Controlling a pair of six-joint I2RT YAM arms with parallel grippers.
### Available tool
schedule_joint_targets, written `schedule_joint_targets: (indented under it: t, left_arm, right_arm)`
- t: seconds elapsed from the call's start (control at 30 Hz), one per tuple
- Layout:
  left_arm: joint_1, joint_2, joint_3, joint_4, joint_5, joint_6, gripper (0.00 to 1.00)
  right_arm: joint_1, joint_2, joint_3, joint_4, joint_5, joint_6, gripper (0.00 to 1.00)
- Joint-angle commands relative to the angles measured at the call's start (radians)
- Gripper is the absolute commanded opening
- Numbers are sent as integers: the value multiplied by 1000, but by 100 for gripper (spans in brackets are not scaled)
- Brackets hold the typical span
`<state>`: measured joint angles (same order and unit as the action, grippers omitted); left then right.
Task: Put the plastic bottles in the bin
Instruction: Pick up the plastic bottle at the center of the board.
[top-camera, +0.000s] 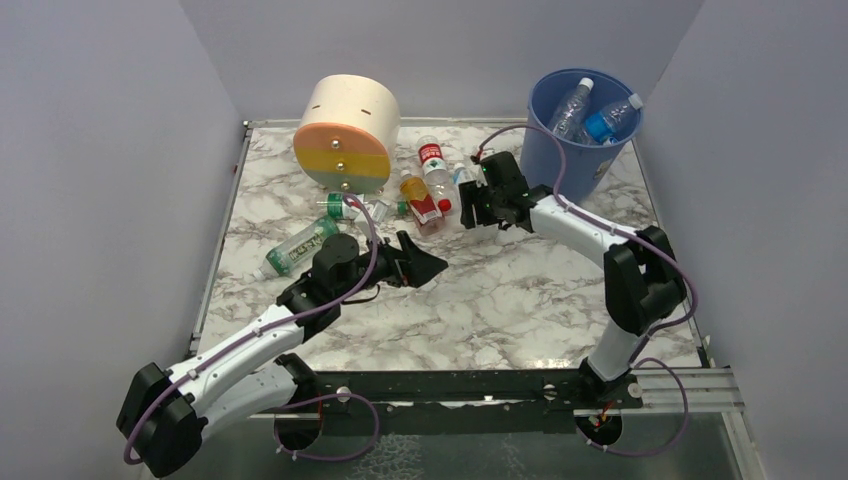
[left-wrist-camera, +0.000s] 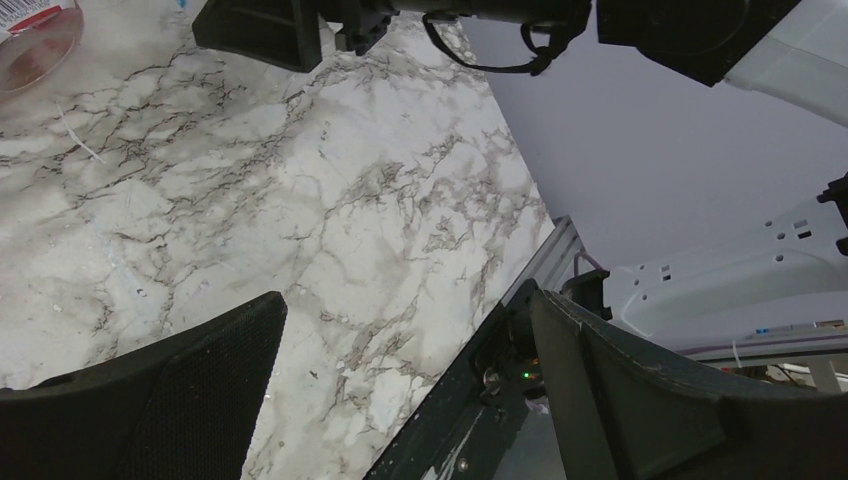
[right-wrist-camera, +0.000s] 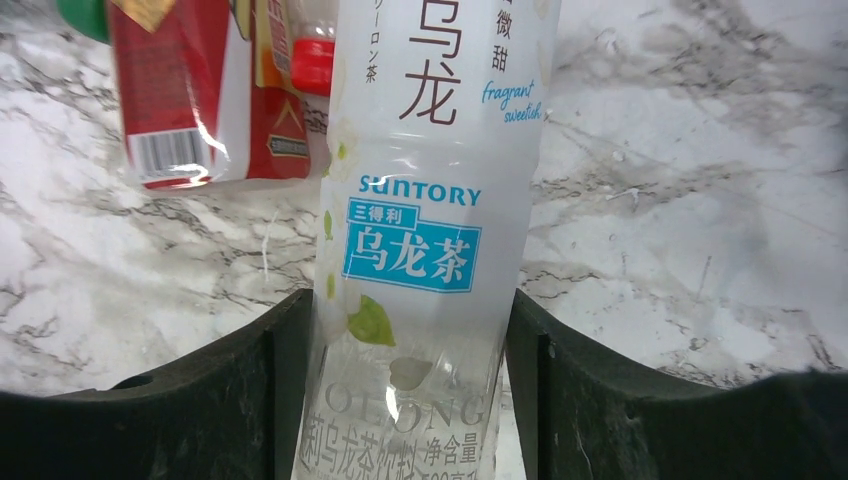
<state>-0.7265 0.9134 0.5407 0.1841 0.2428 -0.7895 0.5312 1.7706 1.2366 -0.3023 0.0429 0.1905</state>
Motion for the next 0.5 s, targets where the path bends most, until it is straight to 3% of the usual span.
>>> schedule_joint_targets:
  t: [0.0, 0.47]
  left_arm:
    - [1, -36, -18, -2, -4, -7, 99]
    - [1, -51, -34, -12, -9, -8, 99]
  right_arm:
    - [5, -89, 17, -23, -12, 15, 65]
    - [6, -162, 101, -87, -44, 17, 65]
